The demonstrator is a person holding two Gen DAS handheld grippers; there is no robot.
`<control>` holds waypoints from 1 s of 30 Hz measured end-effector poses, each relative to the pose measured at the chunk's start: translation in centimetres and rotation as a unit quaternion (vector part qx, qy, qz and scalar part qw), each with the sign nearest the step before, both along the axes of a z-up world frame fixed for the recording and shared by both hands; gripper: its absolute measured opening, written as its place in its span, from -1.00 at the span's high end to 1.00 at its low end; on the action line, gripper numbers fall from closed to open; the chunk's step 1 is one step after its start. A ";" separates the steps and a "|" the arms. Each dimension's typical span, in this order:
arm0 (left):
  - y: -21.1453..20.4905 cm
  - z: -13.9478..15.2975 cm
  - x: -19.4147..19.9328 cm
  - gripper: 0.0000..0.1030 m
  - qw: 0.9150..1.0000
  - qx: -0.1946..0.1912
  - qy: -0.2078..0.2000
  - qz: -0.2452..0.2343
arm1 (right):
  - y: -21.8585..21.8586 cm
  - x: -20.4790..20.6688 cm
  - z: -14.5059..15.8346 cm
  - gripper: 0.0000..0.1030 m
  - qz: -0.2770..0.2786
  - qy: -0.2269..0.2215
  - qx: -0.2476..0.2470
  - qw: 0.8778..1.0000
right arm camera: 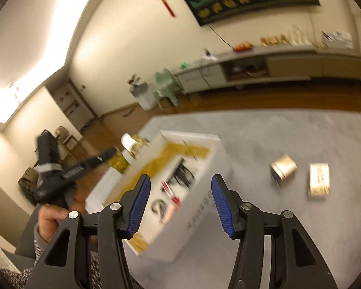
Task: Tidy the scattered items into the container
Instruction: 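Move the left gripper toward the gold tin while the right gripper approaches the tissue pack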
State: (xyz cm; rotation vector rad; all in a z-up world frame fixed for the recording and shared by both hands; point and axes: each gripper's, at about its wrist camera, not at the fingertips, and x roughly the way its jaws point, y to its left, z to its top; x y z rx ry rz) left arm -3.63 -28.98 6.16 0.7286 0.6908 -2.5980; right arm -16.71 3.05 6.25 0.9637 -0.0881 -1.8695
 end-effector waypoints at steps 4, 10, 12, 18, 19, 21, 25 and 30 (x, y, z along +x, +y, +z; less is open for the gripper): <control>0.8 0.3 1.2 0.26 1.000 0.012 0.010 -0.015 | 1.0 1.4 -0.5 -0.06 -0.005 0.006 -0.003 1.000; 3.4 0.1 1.3 0.26 0.999 -0.007 0.005 -0.034 | 3.1 2.7 -1.6 -0.06 -0.027 -0.002 0.026 0.999; 4.8 -0.3 0.8 0.26 0.999 -0.016 0.001 -0.037 | 4.0 2.6 -1.4 -0.06 -0.036 0.015 0.027 0.999; 10.6 -1.9 -1.8 0.26 0.996 -0.050 -0.018 -0.078 | 6.6 0.0 -3.7 -0.07 -0.090 0.091 0.057 0.990; 11.7 -2.3 -2.5 0.26 0.994 -0.058 -0.024 -0.087 | 7.1 -0.8 -4.7 -0.07 -0.102 0.099 0.066 0.988; 13.9 -2.8 -4.0 0.26 0.992 -0.069 -0.033 -0.104 | 8.5 -2.6 -7.2 -0.08 -0.134 0.097 0.077 0.983; 17.3 -4.1 -7.0 0.26 0.987 -0.090 -0.051 -0.126 | 9.7 -6.6 -9.9 -0.07 -0.166 0.011 0.094 0.982; 19.1 -6.0 -10.1 0.26 0.983 -0.111 -0.085 -0.122 | 8.9 -8.3 -9.8 -0.10 -0.163 0.033 0.103 0.981</control>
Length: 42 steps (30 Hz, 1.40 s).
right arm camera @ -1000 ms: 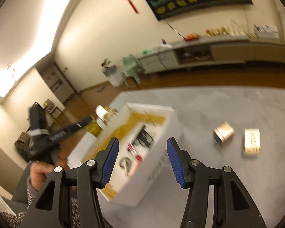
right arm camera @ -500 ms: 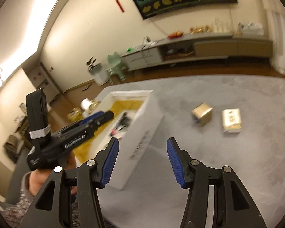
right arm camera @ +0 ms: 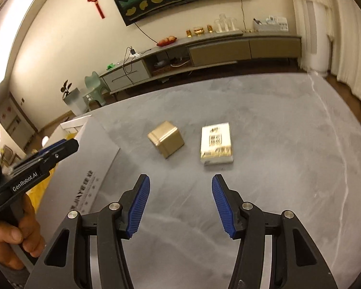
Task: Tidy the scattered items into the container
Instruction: 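Move the left gripper toward the gold tin while the right gripper approaches the tissue pack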
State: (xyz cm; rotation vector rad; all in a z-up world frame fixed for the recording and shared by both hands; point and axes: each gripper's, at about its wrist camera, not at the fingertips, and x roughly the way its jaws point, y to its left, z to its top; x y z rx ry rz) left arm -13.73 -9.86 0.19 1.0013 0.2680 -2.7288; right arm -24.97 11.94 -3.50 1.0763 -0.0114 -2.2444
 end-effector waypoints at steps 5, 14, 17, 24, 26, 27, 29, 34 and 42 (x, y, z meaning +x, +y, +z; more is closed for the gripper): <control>1.0 -0.8 -2.2 0.26 1.000 -0.008 -0.009 0.005 | -2.5 -1.9 0.1 -0.14 0.021 0.040 0.056 0.997; 0.7 -2.8 -4.4 0.26 0.998 -0.036 -0.046 0.012 | -4.3 -7.4 -3.1 -0.24 0.000 0.081 0.136 0.987; 0.6 -3.3 -5.1 0.26 0.998 -0.035 -0.054 0.011 | -5.0 -8.7 -4.6 -0.24 0.008 0.073 0.148 0.986; 0.2 -4.4 -6.6 0.26 0.997 -0.021 -0.071 0.015 | -6.1 -10.5 -7.2 -0.25 0.020 0.066 0.172 0.983; 0.1 -4.8 -6.9 0.26 0.997 -0.021 -0.075 0.017 | -6.0 -10.8 -7.5 -0.24 0.021 0.064 0.172 0.983; 0.0 -5.0 -7.0 0.26 0.997 -0.022 -0.078 0.018 | -5.9 -10.9 -7.6 -0.20 0.022 0.062 0.170 0.983; 0.0 -5.4 -7.4 0.26 0.996 -0.023 -0.083 0.020 | -5.7 -11.0 -7.5 0.04 0.026 0.053 0.167 0.984; -0.2 -5.9 -8.2 0.26 0.995 -0.027 -0.090 0.025 | -5.1 -10.7 -7.2 0.27 0.036 0.022 0.165 0.985; 0.1 -6.9 -8.9 0.26 0.994 -0.044 -0.099 0.026 | -4.3 -10.5 -7.0 -0.19 0.049 0.011 0.154 0.987</control>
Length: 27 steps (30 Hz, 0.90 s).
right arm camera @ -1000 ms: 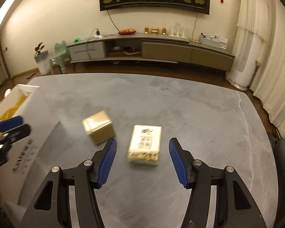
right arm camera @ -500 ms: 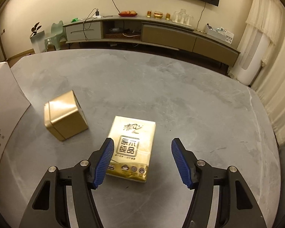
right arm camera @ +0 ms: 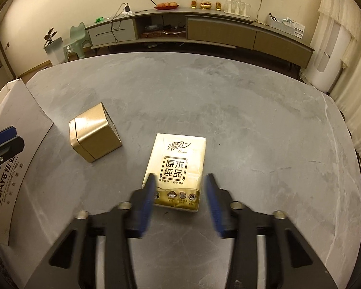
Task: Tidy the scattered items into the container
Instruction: 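Move the left gripper toward the gold tin while the right gripper approaches the tissue pack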
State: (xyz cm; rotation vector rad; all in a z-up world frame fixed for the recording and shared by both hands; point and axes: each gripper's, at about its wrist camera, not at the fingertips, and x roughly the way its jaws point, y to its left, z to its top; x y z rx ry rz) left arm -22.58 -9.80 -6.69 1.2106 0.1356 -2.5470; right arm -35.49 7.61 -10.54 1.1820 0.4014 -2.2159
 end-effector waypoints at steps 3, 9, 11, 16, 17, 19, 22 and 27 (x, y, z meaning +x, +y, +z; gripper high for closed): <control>0.0 0.1 -0.2 0.25 1.000 -0.001 0.000 -0.001 | -0.3 -0.3 -0.4 -0.20 0.003 0.001 0.001 1.000; 0.4 -0.3 -0.7 0.18 1.000 -0.001 -0.003 -0.007 | -0.2 -0.1 -0.3 0.24 0.004 -0.019 0.006 1.000; 0.6 -0.4 -0.9 0.18 1.000 -0.001 -0.004 -0.011 | 0.2 0.1 0.0 0.35 0.003 -0.030 0.005 1.000; 1.4 -0.6 -1.4 0.17 1.000 -0.005 -0.005 -0.020 | 1.5 0.4 0.9 0.28 -0.003 -0.035 -0.008 0.999; 1.5 -0.6 -1.6 0.16 1.000 -0.004 -0.003 -0.023 | 1.6 0.3 0.9 0.06 -0.004 -0.033 -0.010 0.999; 1.6 -0.7 -2.2 0.11 1.000 0.001 0.001 -0.027 | 1.9 0.2 1.0 -0.15 -0.007 -0.030 -0.014 0.999; 1.4 -1.1 -3.6 0.09 1.000 0.005 -0.001 -0.030 | 1.7 -0.1 0.4 -0.17 -0.005 -0.041 -0.017 0.999; 1.6 -2.2 -5.8 0.07 0.999 0.001 -0.013 -0.040 | 1.3 -0.5 -0.7 0.07 0.002 -0.069 -0.022 0.997</control>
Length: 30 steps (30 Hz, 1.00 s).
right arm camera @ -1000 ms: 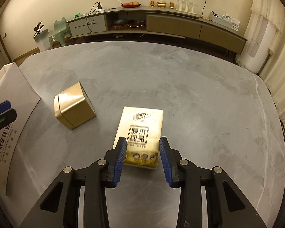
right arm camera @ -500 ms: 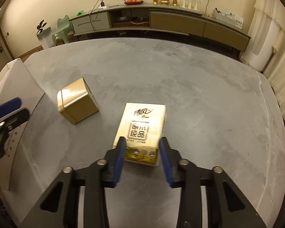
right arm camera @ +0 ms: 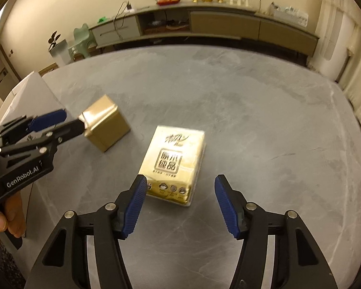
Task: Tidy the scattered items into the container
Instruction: 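Move the left gripper toward the gold tin while the right gripper approaches the tissue pack, then grasp the gold tin with the left gripper while the right gripper grasps the tissue pack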
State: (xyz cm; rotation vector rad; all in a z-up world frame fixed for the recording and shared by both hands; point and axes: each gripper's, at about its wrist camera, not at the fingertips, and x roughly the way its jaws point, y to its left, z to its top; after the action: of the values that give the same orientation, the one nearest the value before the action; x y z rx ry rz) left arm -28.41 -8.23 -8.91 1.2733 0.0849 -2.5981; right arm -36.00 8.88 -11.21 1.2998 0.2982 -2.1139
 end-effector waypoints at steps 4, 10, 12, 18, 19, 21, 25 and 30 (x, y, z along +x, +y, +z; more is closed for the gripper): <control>0.4 -0.4 -1.1 0.03 1.000 0.011 0.008 -0.010 | 0.1 -0.2 0.2 0.09 -0.005 -0.001 0.002 1.000; 0.8 -0.7 -1.2 0.00 0.999 -0.009 -0.012 -0.037 | 0.2 -0.3 0.3 0.06 -0.017 -0.005 0.002 1.000; 0.8 -0.8 -0.8 0.00 0.998 -0.028 -0.026 -0.049 | 0.3 -0.1 0.6 -0.11 -0.019 -0.001 -0.001 1.000; -0.8 -0.3 2.6 0.00 0.999 0.009 -0.039 -0.014 | 0.8 -0.3 1.1 -0.21 -0.029 0.000 -0.010 1.000; -0.5 0.0 3.0 0.00 0.999 0.021 -0.033 -0.016 | 0.9 -0.4 1.1 -0.21 -0.030 0.000 -0.011 0.999; 0.9 0.7 3.3 0.00 0.998 0.039 -0.023 -0.031 | 1.1 -0.6 1.2 -0.23 -0.033 0.000 -0.014 0.999; 3.1 1.0 1.4 0.00 0.998 0.037 -0.018 -0.043 | 0.7 -0.8 0.9 -0.27 -0.026 0.003 -0.013 1.000; 3.4 -0.4 -2.1 -0.01 1.000 -0.002 -0.016 -0.026 | -0.5 -0.5 -0.1 -0.23 -0.011 0.015 0.003 1.000</control>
State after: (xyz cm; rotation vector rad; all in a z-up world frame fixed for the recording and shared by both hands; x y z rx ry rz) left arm -30.50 -4.81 -9.27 1.3331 0.0414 -2.6191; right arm -36.48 8.33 -11.33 1.2813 0.3045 -2.1547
